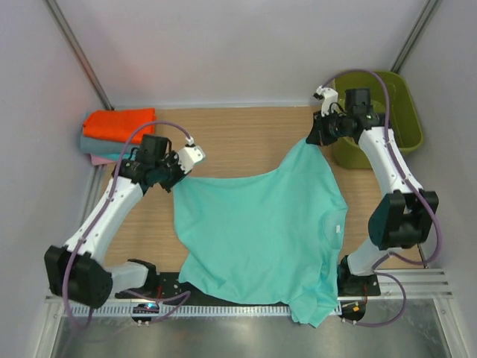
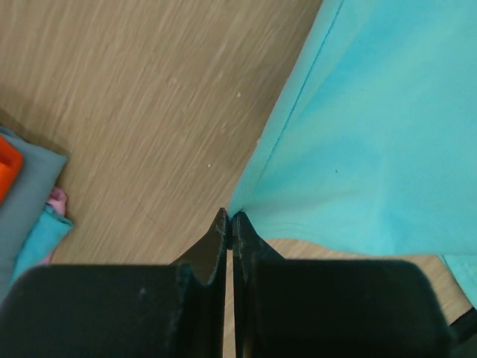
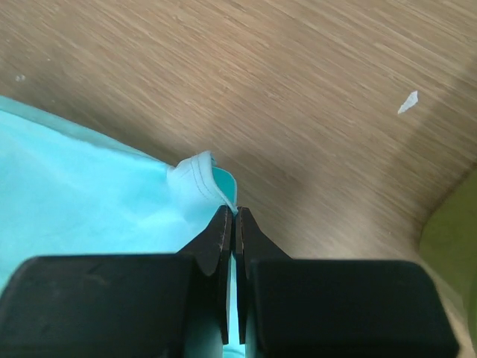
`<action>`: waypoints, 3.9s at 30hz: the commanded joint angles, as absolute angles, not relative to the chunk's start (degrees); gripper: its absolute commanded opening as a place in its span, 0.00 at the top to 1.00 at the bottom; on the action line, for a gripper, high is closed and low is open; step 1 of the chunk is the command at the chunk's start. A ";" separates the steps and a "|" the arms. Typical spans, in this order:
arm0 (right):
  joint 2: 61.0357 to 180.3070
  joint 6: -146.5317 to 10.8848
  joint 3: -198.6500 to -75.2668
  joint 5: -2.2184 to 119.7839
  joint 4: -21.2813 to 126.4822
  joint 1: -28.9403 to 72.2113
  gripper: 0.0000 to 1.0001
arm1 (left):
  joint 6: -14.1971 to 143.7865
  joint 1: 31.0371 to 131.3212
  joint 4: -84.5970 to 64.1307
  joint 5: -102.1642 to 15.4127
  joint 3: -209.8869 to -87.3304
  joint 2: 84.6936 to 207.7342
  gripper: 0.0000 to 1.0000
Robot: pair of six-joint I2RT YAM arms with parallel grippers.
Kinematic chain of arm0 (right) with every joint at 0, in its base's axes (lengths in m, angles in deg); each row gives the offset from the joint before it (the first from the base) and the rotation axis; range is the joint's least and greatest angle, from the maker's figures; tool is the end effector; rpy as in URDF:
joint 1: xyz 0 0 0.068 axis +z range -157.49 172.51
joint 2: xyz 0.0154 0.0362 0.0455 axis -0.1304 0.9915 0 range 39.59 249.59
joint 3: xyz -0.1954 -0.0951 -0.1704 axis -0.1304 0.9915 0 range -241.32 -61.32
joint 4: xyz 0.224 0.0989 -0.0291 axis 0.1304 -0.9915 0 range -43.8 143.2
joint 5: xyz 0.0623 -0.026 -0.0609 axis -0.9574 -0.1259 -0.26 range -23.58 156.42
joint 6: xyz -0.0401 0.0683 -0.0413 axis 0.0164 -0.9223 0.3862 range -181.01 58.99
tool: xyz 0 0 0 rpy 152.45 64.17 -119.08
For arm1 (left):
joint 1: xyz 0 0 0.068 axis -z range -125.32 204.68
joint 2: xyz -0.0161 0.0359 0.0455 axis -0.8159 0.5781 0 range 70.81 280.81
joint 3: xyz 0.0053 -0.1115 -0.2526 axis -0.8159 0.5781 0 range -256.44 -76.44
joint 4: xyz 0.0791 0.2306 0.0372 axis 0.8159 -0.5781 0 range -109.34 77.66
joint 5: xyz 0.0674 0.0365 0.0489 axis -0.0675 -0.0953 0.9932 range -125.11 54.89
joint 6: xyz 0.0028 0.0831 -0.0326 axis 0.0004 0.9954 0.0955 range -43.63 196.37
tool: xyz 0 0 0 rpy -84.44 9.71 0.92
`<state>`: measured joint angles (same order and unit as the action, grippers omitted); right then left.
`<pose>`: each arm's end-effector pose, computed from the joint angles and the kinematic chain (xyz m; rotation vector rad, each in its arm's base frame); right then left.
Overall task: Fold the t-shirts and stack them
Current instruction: Flatten the tshirt out, then fold the tshirt
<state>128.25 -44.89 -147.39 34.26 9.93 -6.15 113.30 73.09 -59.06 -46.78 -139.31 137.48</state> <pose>0.3427 0.0504 0.3290 -0.6047 2.1958 0.5287 0.2257 -0.0921 0.2865 1.2067 2.1099 -0.1048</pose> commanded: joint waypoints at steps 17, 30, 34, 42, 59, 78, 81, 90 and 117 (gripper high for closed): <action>166.41 -45.36 -183.30 43.22 22.25 -3.45 0.99 | 108.81 60.66 -54.87 -48.82 -181.18 185.31 1.00; 175.46 -43.70 -190.08 46.47 25.77 -3.18 0.99 | 105.91 60.57 -53.65 -44.61 -193.06 200.71 1.00; 179.77 -43.69 -195.17 46.74 27.00 -3.18 0.99 | 104.50 60.48 -52.77 -43.64 -194.39 202.38 1.00; 185.93 -43.87 -202.83 47.79 32.45 -1.78 0.99 | 103.18 59.43 -51.10 -41.18 -194.30 202.12 1.00; 178.56 -42.56 -195.72 47.79 35.36 -0.99 0.99 | 103.88 58.55 -54.25 -43.20 -197.47 200.10 1.00; 149.29 -40.18 -161.62 44.01 28.59 0.59 0.99 | 106.87 58.11 -54.53 -47.59 -176.65 182.43 1.00; 145.87 -39.92 -157.49 44.27 28.41 0.77 0.99 | 106.96 57.41 -54.44 -47.86 -175.15 180.94 1.00; 138.21 -39.39 -148.69 44.89 27.36 0.86 0.99 | 106.52 56.96 -54.35 -49.79 -170.75 176.37 1.00; 119.41 -40.62 -128.99 38.04 17.87 2.70 0.58 | 101.87 57.05 -58.23 -54.27 -150.28 162.87 0.73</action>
